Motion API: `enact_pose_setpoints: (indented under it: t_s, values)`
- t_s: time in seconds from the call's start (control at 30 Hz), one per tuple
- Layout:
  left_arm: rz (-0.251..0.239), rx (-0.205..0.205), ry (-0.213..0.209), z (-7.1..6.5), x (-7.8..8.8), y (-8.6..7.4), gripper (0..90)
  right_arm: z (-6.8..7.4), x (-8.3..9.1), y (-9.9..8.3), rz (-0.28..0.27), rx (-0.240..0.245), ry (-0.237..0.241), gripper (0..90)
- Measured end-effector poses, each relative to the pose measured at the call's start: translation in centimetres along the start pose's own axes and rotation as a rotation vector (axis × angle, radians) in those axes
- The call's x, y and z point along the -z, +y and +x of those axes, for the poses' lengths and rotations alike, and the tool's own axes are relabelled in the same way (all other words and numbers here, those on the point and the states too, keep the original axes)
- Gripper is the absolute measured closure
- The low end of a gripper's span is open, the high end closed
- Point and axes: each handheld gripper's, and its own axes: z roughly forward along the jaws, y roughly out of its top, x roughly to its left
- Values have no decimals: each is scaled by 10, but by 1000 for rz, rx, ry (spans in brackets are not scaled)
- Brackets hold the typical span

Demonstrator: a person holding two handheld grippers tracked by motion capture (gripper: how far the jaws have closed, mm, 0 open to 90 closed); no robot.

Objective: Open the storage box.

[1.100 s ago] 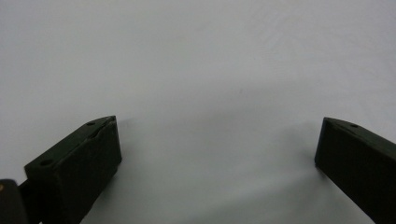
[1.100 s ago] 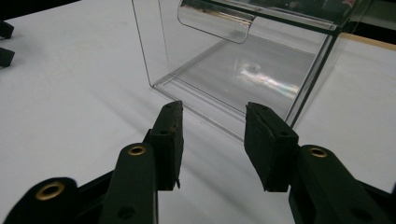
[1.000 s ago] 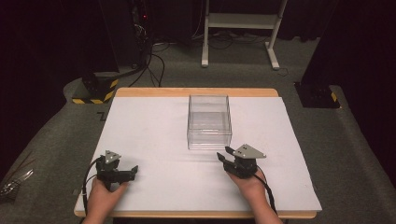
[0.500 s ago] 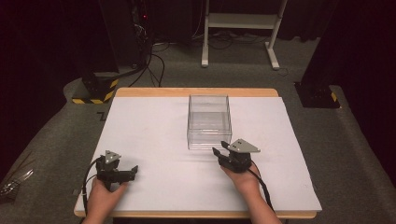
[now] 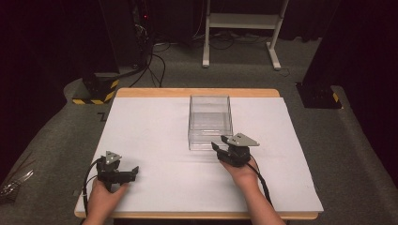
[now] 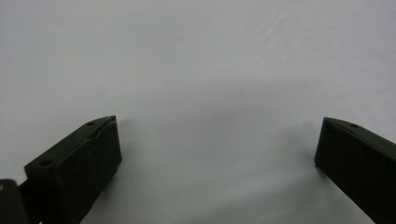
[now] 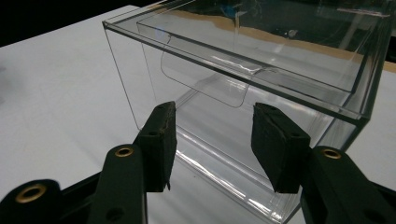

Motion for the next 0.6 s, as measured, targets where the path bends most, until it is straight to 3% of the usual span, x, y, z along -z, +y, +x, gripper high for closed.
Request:
enact_pose_setpoints:
  t_s: [0.6]
  values:
    - [0,0,0,0,0,0,5,-4,-15,8,0,-15,23,547]
